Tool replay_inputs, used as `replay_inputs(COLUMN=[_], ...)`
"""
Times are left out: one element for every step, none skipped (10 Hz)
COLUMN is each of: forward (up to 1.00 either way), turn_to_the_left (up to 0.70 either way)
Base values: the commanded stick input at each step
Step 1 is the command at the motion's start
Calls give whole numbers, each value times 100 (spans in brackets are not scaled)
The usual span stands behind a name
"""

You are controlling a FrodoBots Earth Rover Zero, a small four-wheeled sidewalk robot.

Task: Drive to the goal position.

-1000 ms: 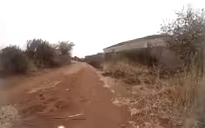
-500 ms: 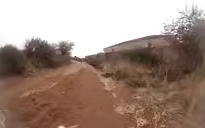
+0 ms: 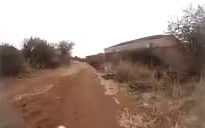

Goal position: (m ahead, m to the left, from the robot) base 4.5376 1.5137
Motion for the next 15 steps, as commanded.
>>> replay_inputs(forward=[0,33,48,50,50,50,50,50,50,50,50,50,50,50,50], turn_to_the_left=[0,0,0,0,0,0,0,0,0,0,0,0,0,0,0])
